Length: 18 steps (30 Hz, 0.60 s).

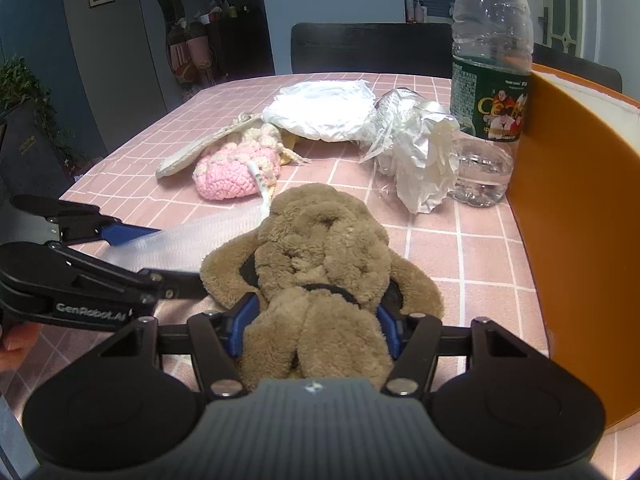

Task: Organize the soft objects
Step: 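Grasp the brown plush toy with the right tool while the left tool grasps the clear plastic bag, then carry the plush toy with the right tool while the left tool carries the clear bag into the box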

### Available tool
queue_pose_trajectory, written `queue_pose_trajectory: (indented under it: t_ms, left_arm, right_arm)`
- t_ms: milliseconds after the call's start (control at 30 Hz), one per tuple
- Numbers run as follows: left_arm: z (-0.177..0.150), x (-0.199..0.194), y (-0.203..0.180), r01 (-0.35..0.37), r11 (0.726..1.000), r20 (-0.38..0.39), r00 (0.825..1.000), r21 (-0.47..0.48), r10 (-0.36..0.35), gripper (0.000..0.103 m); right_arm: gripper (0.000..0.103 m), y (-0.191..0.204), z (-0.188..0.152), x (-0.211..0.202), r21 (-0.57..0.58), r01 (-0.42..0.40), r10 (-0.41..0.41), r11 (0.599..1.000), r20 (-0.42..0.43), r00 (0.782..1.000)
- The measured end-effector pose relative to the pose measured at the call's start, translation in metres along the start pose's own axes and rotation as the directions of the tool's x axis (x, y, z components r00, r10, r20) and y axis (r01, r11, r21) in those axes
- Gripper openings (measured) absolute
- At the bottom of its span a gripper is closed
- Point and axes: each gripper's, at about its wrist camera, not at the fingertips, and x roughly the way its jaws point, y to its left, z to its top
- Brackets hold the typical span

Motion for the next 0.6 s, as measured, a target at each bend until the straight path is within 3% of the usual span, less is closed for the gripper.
queue_pose_trajectory:
  t_ms: [167, 333, 600]
  left_arm:
    - [-0.003, -0.005, -0.019, -0.016, 1.000, 0.012, 1.000, -0.002, 0.016, 0.010]
    - [-0.009, -0.011, -0.024, -0.039, 0.997, 0.031, 0.999, -0.066, 0.042, 0.003]
    - [-0.006, -0.039, -0.019, -0.018, 0.982, 0.108, 0.993, -0.188, 0.039, 0.003]
  right_arm:
    - [0.054, -0.002, 0.001, -0.002, 0.003, -0.010, 0.010, 1.000, -0.002, 1.000]
    - [0.045, -0.006, 0.003, -0.007, 0.005, -0.030, 0.030, 1.000, -0.004, 1.000]
    - [0.044, -0.009, 0.011, -0.039, -0.014, -0.016, 0.017, 1.000, 0.070, 0.997]
